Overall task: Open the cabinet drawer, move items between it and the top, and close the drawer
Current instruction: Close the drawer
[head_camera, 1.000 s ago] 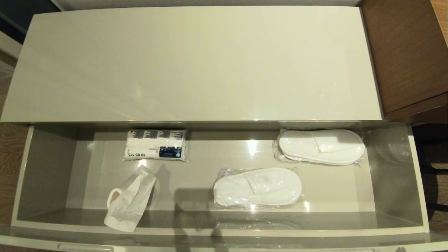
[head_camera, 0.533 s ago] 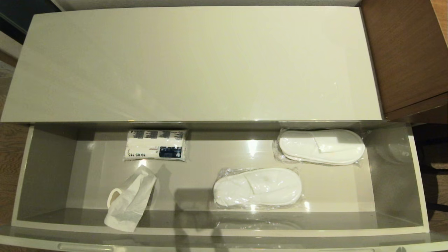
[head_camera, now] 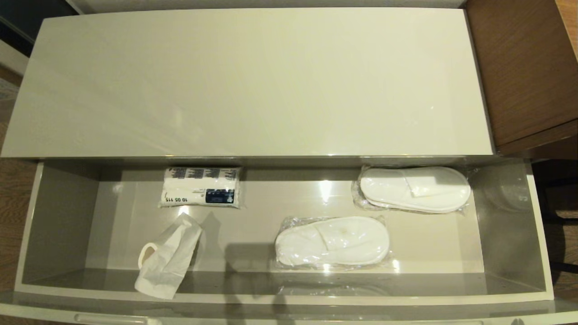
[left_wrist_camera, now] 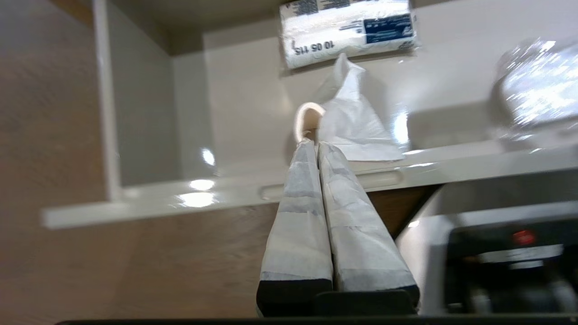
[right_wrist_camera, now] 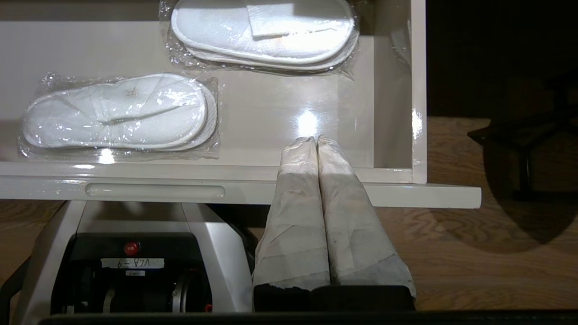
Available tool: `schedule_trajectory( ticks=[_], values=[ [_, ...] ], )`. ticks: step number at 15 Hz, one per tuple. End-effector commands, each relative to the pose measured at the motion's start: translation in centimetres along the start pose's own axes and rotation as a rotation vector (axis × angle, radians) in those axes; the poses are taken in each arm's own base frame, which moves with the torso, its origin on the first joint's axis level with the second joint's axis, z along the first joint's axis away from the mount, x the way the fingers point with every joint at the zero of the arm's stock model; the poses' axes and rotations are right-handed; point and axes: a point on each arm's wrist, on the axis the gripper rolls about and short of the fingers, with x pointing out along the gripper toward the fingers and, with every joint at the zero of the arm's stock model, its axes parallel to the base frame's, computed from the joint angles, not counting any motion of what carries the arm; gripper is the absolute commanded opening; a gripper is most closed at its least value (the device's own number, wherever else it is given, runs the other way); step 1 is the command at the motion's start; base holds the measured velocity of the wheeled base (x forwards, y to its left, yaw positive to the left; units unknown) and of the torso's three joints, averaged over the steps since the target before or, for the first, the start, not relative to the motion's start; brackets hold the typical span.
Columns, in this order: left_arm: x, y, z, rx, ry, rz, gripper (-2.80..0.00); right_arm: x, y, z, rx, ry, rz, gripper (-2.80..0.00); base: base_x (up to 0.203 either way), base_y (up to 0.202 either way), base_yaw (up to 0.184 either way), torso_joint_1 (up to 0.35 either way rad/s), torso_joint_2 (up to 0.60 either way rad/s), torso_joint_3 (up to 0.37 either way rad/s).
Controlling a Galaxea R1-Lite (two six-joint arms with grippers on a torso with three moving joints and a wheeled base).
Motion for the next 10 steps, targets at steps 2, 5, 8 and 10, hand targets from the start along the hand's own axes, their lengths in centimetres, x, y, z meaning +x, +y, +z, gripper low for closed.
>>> schedule_trajectory(
  ticks=[2, 5, 8, 10],
  values=[
    [0.04, -0.02, -0.17, -0.356, 0.015, 0.005, -2.8, 0.01, 0.0, -0.05, -0.003, 0.002, 0.001, -2.8, 0.0, 0.0, 0.0, 0.0, 0.0, 0.0],
    [0.04, -0.01, -0.18, -0.258, 0.021, 0.008, -2.8, 0.01, 0.0, -0.05, -0.003, 0.002, -0.001, -2.8, 0.0, 0.0, 0.0, 0.0, 0.0, 0.0],
    [0.05, -0.03, -0.27, -0.197, 0.024, 0.006, -2.8, 0.01, 0.0, -0.05, -0.003, 0.002, -0.001, -2.8, 0.0, 0.0, 0.0, 0.0, 0.0, 0.0],
    [0.03, -0.02, -0.22, -0.179, 0.025, 0.007, -2.8, 0.01, 0.0, -0.05, -0.001, 0.002, -0.001, -2.8, 0.0, 0.0, 0.0, 0.0, 0.0, 0.0]
  ],
)
